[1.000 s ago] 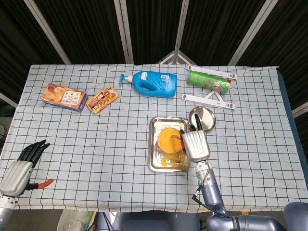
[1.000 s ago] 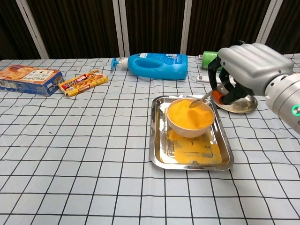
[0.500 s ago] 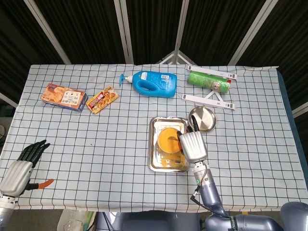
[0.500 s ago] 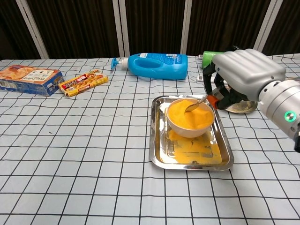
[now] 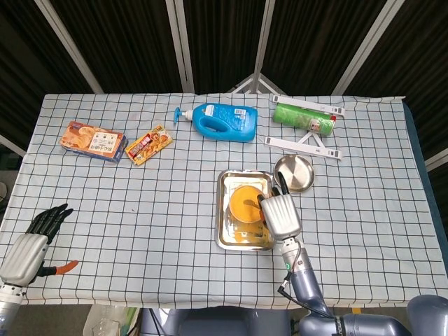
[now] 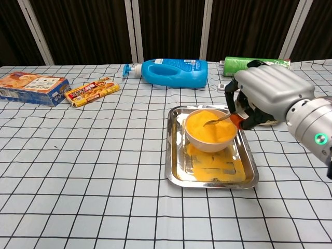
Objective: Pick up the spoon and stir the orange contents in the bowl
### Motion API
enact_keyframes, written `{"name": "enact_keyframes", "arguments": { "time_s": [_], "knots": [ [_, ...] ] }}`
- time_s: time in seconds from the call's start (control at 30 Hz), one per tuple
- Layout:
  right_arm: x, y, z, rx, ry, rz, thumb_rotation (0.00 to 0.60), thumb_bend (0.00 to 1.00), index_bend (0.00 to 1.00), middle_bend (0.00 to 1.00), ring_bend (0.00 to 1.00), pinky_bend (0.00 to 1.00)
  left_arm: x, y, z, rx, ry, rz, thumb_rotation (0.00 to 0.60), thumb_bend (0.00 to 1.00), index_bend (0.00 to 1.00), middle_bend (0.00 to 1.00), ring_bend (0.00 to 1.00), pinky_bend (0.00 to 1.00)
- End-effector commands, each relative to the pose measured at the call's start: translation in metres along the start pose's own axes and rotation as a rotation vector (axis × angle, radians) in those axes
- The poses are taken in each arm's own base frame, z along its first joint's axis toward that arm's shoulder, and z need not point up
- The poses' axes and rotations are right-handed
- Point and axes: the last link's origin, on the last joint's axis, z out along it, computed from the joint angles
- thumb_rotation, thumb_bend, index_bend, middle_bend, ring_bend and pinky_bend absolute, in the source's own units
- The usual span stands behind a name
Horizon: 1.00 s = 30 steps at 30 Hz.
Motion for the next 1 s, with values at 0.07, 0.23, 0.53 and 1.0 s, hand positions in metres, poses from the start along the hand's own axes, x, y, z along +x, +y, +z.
{"name": "enact_keyframes", "arguments": {
  "time_s": [0.07, 0.23, 0.53, 1.0],
  "knots": [
    [0.002, 0.002, -0.004, 0.001, 0.0, -0.003, 0.6, 0.78, 0.93, 0.79, 0.4, 0.0, 0.0, 0.0, 0.0, -0.001, 0.002, 0.001, 0.6, 0.0, 0.0, 0.0, 0.0, 0.0],
    [0.004, 0.004, -0.01, 0.009, -0.001, -0.008, 0.6, 0.78, 0.93, 0.79, 0.4, 0.0, 0.0, 0.0, 0.0, 0.001, 0.001, 0.001, 0.6, 0.0, 0.0, 0.0, 0.0, 0.0],
    [0.008, 0.007, -0.017, 0.011, 0.0, 0.007, 0.6, 0.78, 0.93, 0.79, 0.4, 0.0, 0.0, 0.0, 0.0, 0.002, 0.001, 0.002, 0.6, 0.0, 0.0, 0.0, 0.0, 0.0],
    [0.028, 0.004, -0.008, 0.013, 0.082, 0.069, 0.6, 0.78, 0.93, 0.79, 0.4, 0.0, 0.0, 0.001, 0.0, 0.002, 0.001, 0.0, 0.6, 0.0, 0.0, 0.0, 0.0, 0.0]
  ]
}}
